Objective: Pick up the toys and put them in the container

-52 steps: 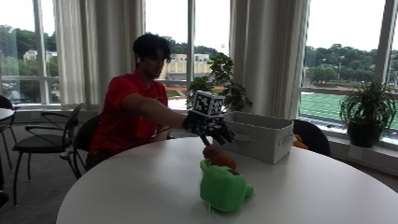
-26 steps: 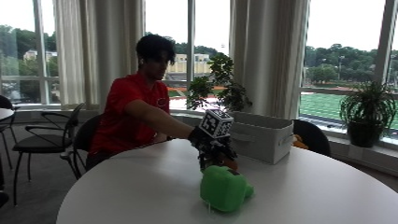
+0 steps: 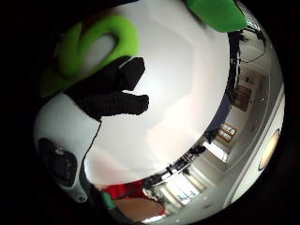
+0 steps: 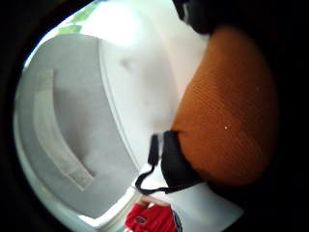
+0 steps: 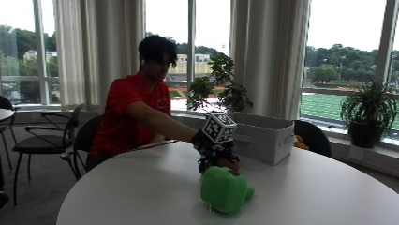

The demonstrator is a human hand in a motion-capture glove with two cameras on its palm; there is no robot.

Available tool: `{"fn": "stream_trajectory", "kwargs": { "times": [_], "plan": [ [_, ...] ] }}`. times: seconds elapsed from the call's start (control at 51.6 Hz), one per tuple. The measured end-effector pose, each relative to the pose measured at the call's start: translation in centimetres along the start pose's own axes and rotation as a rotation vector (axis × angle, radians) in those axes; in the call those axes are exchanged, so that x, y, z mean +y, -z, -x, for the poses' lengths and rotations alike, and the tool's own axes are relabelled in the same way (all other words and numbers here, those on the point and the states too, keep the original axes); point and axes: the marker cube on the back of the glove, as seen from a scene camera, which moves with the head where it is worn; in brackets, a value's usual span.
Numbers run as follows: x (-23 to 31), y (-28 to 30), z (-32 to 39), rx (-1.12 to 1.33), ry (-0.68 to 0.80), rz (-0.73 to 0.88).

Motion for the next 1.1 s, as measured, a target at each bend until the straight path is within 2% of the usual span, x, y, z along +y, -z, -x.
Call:
{"fn": "stream_trajectory", "kwargs": {
  "times": [0.368, 0.756, 0.969, 1.105],
  "plan": [
    [0.0, -0.2, 0.4, 0.072, -0.007, 0.027],
    [0.0, 0.0, 1.4, 0.046, -0.045, -0.200],
    [0.2, 0.2, 2.1, 0.207, -0.034, -0.368],
    [0.4, 1.0, 1.9, 0.262, -0.002, -0.415]
  ]
}}
